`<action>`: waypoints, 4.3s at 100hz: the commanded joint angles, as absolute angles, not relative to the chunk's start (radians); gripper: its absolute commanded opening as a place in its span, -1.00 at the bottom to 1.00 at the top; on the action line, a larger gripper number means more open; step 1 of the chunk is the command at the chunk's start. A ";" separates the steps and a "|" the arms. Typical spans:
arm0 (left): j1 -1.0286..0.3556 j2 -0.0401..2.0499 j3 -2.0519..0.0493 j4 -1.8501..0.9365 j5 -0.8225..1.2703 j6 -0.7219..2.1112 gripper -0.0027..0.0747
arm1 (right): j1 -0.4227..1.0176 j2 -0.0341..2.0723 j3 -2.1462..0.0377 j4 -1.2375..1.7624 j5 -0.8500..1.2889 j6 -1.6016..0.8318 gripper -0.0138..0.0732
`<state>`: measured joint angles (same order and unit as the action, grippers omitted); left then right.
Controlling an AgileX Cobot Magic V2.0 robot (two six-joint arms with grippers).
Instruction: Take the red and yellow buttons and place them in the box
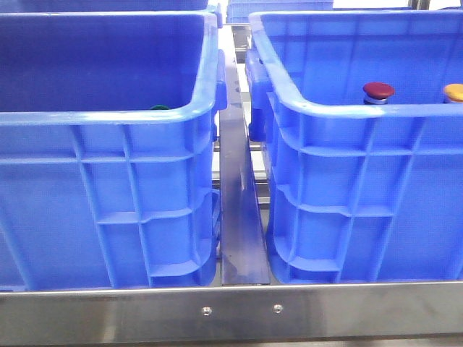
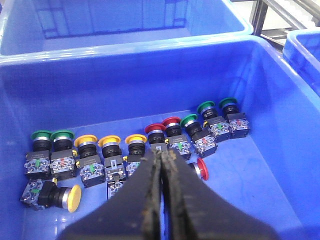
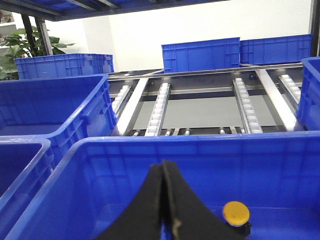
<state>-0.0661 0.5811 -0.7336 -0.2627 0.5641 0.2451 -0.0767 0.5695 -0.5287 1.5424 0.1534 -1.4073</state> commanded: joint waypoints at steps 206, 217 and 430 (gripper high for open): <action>0.019 -0.035 -0.044 0.079 0.082 -0.078 -0.98 | -0.083 0.568 -0.553 1.551 0.168 -1.417 -0.84; 0.019 -0.035 -0.003 0.079 -0.012 -0.078 -0.98 | -0.083 0.568 -0.553 1.551 0.168 -1.417 -0.84; 0.019 -0.035 0.018 0.097 -0.079 -0.078 -0.98 | -0.074 0.568 -0.553 0.827 0.134 -0.669 -0.84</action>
